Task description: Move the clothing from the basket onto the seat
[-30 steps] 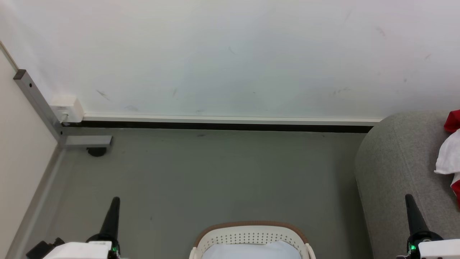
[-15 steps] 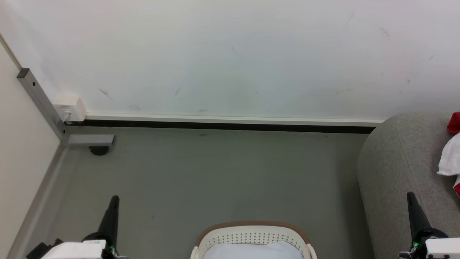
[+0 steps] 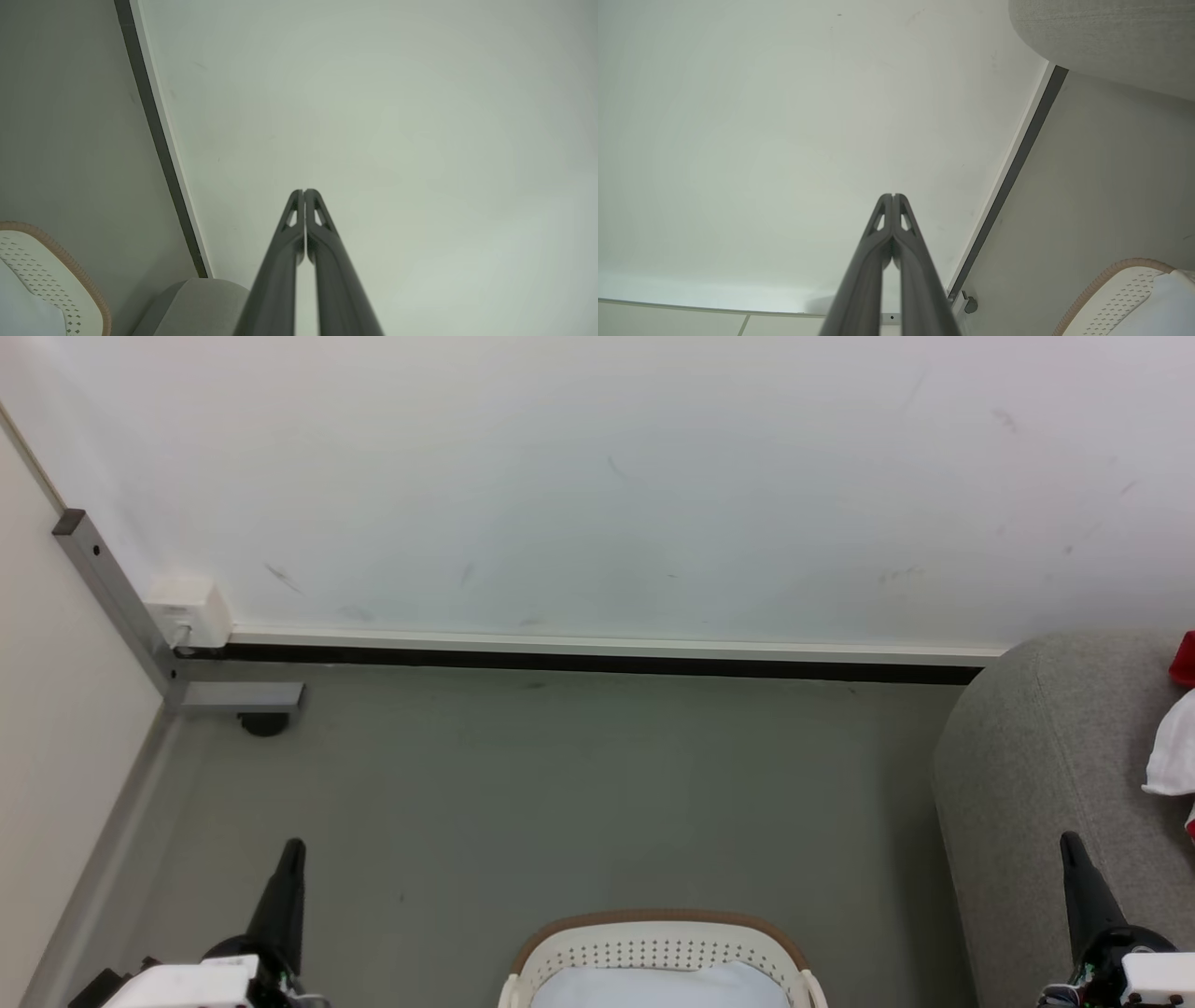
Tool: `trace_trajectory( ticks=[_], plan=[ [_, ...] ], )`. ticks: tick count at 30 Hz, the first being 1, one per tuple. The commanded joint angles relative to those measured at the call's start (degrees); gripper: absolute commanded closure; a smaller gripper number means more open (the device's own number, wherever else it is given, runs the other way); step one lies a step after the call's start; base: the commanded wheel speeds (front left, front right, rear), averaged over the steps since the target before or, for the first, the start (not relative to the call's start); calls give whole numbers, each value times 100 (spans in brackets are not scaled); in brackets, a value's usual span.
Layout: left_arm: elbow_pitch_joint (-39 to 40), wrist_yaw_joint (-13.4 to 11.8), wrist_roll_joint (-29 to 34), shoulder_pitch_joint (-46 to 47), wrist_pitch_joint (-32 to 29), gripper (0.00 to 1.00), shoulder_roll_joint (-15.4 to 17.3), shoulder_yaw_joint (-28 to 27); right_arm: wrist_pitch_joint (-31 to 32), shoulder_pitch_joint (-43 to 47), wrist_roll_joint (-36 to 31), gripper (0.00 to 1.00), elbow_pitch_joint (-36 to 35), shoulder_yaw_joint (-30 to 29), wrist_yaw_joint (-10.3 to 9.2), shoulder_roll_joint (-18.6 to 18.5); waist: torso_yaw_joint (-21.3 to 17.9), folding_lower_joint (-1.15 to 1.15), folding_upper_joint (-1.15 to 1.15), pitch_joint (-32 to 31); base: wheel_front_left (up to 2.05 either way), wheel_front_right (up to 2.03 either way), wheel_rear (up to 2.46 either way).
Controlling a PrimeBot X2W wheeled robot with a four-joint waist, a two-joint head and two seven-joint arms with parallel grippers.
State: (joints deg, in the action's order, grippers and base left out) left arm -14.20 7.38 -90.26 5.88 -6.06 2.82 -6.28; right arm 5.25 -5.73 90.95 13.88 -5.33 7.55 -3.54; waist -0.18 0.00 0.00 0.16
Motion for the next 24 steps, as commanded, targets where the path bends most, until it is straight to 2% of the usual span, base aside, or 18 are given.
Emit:
trace_trajectory(
  ticks=[1, 5, 24],
  plan=[
    [20, 19, -96, 58, -33, 100, 12, -29, 38, -62, 109, 100, 11, -26, -11, -5, 4, 0, 0, 0, 0, 0, 0],
    [19, 20, -260, 62, -70, 100, 12, -43, 79, -73, 238, 100, 19, -48, -12, 0, 17, 0, 0, 1, 0, 0, 0],
    [20, 20, -247, 60, -71, 100, 11, -40, 93, -75, 203, 100, 20, -67, -12, 16, 18, 0, 0, 1, 0, 0, 0]
  ],
)
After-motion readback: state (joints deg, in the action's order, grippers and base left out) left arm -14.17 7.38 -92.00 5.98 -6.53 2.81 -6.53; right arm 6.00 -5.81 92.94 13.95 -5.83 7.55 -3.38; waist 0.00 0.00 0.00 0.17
